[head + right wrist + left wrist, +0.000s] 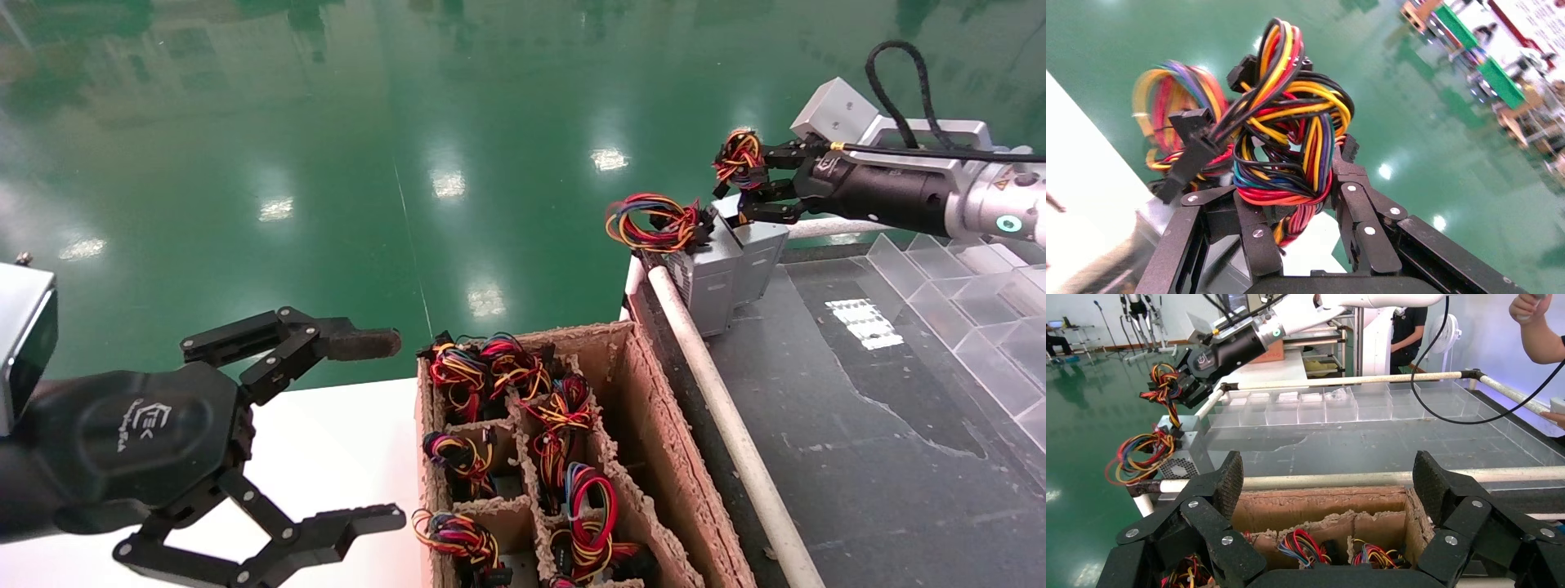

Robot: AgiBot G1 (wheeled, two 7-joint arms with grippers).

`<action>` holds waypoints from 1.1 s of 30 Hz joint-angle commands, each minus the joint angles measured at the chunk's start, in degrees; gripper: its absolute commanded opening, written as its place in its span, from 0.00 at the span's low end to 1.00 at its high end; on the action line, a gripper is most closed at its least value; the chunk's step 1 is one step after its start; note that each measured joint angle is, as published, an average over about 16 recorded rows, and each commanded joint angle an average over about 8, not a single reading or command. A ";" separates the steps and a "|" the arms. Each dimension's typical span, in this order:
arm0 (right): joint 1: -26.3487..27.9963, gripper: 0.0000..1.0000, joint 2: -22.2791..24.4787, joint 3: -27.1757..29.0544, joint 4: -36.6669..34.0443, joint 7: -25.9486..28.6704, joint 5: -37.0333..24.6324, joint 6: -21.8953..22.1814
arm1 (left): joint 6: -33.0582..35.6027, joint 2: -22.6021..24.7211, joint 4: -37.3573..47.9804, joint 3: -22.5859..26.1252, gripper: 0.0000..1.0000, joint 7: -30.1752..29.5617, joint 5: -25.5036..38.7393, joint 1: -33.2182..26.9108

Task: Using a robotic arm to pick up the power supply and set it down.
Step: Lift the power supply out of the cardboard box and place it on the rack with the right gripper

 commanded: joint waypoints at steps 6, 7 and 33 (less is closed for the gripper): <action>0.17 0.00 0.80 -0.28 -0.46 0.42 -0.38 -3.25 | 0.00 0.00 0.00 0.01 1.00 0.00 0.00 0.00; 0.11 0.00 0.79 -0.28 -0.53 0.46 -0.38 -3.11 | 0.00 0.00 0.00 0.01 1.00 0.00 0.00 0.00; -1.46 0.00 -3.06 0.54 -0.78 0.15 0.81 9.68 | -0.01 -0.01 0.00 0.03 1.00 0.01 -0.02 -0.01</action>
